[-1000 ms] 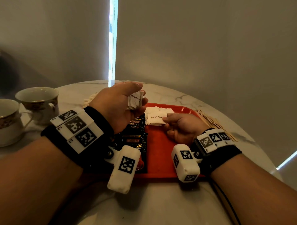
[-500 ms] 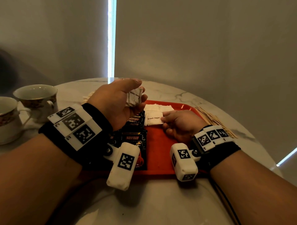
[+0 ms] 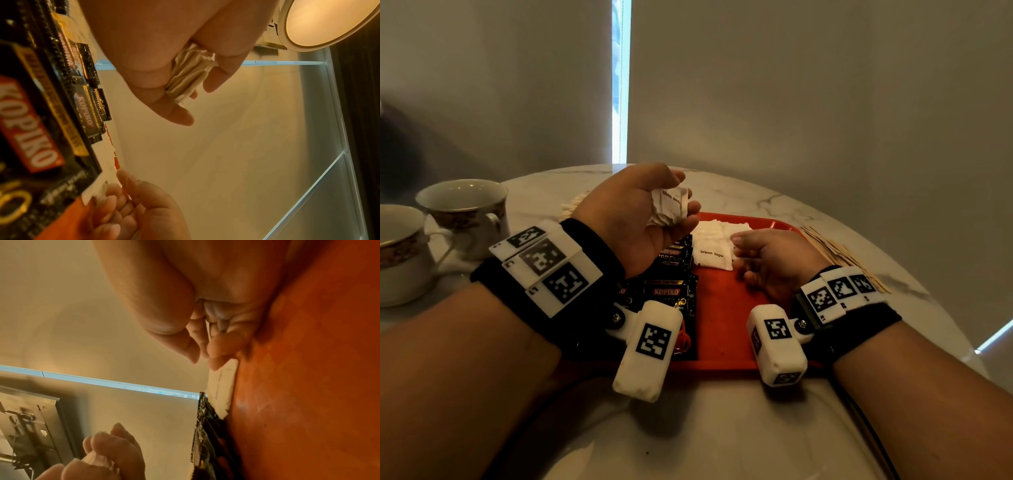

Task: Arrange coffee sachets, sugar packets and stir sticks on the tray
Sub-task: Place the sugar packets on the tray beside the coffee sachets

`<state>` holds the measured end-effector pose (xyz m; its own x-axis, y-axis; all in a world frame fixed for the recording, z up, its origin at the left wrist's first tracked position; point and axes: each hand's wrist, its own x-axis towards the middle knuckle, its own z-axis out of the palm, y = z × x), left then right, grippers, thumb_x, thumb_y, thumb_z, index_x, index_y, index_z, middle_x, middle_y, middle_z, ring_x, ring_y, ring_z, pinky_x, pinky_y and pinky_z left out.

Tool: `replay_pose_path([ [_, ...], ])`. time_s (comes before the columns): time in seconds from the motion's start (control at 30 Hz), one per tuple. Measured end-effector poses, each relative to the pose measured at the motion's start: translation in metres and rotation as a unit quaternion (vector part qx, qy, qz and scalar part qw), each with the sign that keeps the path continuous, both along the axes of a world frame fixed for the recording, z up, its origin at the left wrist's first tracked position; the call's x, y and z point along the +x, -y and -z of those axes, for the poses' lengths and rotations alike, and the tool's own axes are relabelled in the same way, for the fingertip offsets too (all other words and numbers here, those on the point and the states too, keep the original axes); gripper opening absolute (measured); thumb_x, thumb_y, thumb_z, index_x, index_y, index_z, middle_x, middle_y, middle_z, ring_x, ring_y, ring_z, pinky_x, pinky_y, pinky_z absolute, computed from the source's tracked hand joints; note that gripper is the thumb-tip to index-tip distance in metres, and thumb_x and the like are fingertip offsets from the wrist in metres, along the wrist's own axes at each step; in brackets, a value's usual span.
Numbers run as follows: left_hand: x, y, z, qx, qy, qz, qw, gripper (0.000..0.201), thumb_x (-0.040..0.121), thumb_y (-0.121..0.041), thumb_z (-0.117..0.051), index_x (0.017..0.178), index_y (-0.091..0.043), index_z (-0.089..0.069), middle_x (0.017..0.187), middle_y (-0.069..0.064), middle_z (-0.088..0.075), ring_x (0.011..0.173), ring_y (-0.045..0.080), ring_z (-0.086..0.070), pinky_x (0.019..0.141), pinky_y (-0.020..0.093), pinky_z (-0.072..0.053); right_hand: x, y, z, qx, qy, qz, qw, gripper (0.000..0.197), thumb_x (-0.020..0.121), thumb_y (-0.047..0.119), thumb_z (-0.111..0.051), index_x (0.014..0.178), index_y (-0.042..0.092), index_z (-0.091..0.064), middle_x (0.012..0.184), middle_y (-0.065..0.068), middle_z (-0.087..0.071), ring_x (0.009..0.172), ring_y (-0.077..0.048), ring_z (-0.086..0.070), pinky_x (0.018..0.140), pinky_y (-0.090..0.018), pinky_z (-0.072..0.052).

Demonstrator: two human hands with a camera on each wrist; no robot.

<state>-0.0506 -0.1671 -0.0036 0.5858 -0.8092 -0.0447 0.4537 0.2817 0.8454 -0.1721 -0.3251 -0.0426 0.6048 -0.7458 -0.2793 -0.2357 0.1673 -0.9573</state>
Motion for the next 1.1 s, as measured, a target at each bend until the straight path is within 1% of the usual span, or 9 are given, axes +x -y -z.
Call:
replay_pose_path([
  [0.13, 0.001, -0.001, 0.0, -0.004, 0.001, 0.003, 1.0, 0.019, 0.096, -0.011, -0.045, 0.104, -0.009, -0.062, 0.106, 0.016, -0.058, 0.089, 0.026, -0.064, 0.06, 0.028, -0.057, 0.004, -0.001, 0.0, 0.054, 0.047, -0.011, 0.997, 0.02, 0.1, 0.017, -0.057, 0.113, 0.002, -0.061, 0.092, -0.013, -0.063, 0.076, -0.023, -0.068, 0.063, -0.028, -0.06],
  [0.2, 0.001, -0.001, 0.0, -0.006, 0.0, 0.005, 1.0, 0.021, 0.095, -0.011, -0.043, 0.103, -0.009, -0.062, 0.108, 0.017, -0.057, 0.089, 0.027, -0.065, 0.061, 0.028, -0.057, 0.004, -0.003, 0.0, 0.071, 0.048, -0.028, 0.996, 0.019, 0.101, 0.019, -0.055, 0.109, 0.002, -0.061, 0.094, -0.016, -0.064, 0.082, -0.026, -0.069, 0.071, -0.03, -0.06],
  [0.5, 0.001, 0.0, 0.001, -0.007, -0.001, 0.008, 1.0, 0.027, 0.096, -0.008, -0.039, 0.109, -0.008, -0.063, 0.117, 0.019, -0.055, 0.101, 0.034, -0.067, 0.067, 0.032, -0.061, 0.003, -0.004, -0.001, 0.069, 0.054, -0.03, 0.996, 0.02, 0.102, 0.022, -0.054, 0.105, 0.003, -0.061, 0.097, -0.017, -0.065, 0.084, -0.026, -0.069, 0.079, -0.032, -0.059],
  [0.6, 0.001, 0.001, 0.002, -0.001, 0.006, 0.016, 1.0, 0.026, 0.098, -0.007, -0.041, 0.112, -0.01, -0.063, 0.12, 0.022, -0.057, 0.107, 0.037, -0.067, 0.077, 0.039, -0.062, 0.003, -0.004, -0.001, 0.07, 0.059, -0.034, 0.995, 0.02, 0.101, 0.022, -0.055, 0.105, 0.003, -0.061, 0.096, -0.017, -0.065, 0.083, -0.026, -0.07, 0.075, -0.031, -0.06],
  [0.67, 0.002, 0.002, 0.004, 0.008, 0.024, 0.024, 0.999, 0.025, 0.097, -0.007, -0.043, 0.11, -0.013, -0.063, 0.117, 0.02, -0.061, 0.102, 0.037, -0.068, 0.074, 0.042, -0.062, 0.002, -0.004, -0.002, 0.068, 0.072, -0.035, 0.995, 0.02, 0.101, 0.022, -0.055, 0.104, 0.003, -0.062, 0.093, -0.016, -0.066, 0.08, -0.024, -0.07, 0.071, -0.029, -0.06],
  [0.8, 0.001, 0.003, 0.007, 0.015, 0.043, 0.04, 0.998, 0.02, 0.097, -0.008, -0.05, 0.108, -0.016, -0.066, 0.108, 0.014, -0.07, 0.084, 0.029, -0.072, 0.064, 0.035, -0.06, 0.0, -0.006, -0.01, 0.044, 0.152, -0.046, 0.986, 0.024, 0.098, 0.029, -0.056, 0.095, 0.006, -0.063, 0.078, -0.008, -0.065, 0.064, -0.017, -0.066, 0.055, -0.025, -0.054],
  [0.93, -0.001, 0.004, 0.007, -0.003, 0.047, 0.038, 0.998, 0.034, 0.097, -0.008, -0.055, 0.13, -0.005, -0.059, 0.116, 0.019, -0.07, 0.079, 0.024, -0.071, 0.057, 0.027, -0.057, -0.009, -0.011, -0.022, -0.001, 0.207, -0.104, 0.973, 0.037, 0.08, 0.043, -0.066, 0.094, 0.01, -0.065, 0.076, -0.004, -0.063, 0.063, -0.014, -0.057, 0.054, -0.024, -0.042],
  [1.0, -0.003, 0.005, 0.008, -0.009, 0.048, 0.033, 0.998, 0.037, 0.096, -0.008, -0.058, 0.133, -0.003, -0.057, 0.118, 0.019, -0.071, 0.084, 0.025, -0.072, 0.057, 0.027, -0.057, -0.012, -0.015, -0.024, -0.024, 0.222, -0.13, 0.966, 0.035, 0.08, 0.039, -0.07, 0.097, 0.009, -0.065, 0.078, -0.004, -0.063, 0.064, -0.014, -0.056, 0.055, -0.025, -0.039],
  [1.1, -0.004, 0.007, 0.01, -0.012, 0.045, 0.028, 0.999, 0.029, 0.095, -0.007, -0.06, 0.124, -0.008, -0.059, 0.114, 0.019, -0.072, 0.085, 0.025, -0.073, 0.056, 0.027, -0.056, -0.012, -0.021, -0.026, -0.053, 0.214, -0.157, 0.963, 0.031, 0.079, 0.024, -0.069, 0.103, 0.005, -0.063, 0.081, -0.005, -0.062, 0.063, -0.013, -0.054, 0.053, -0.025, -0.037],
])
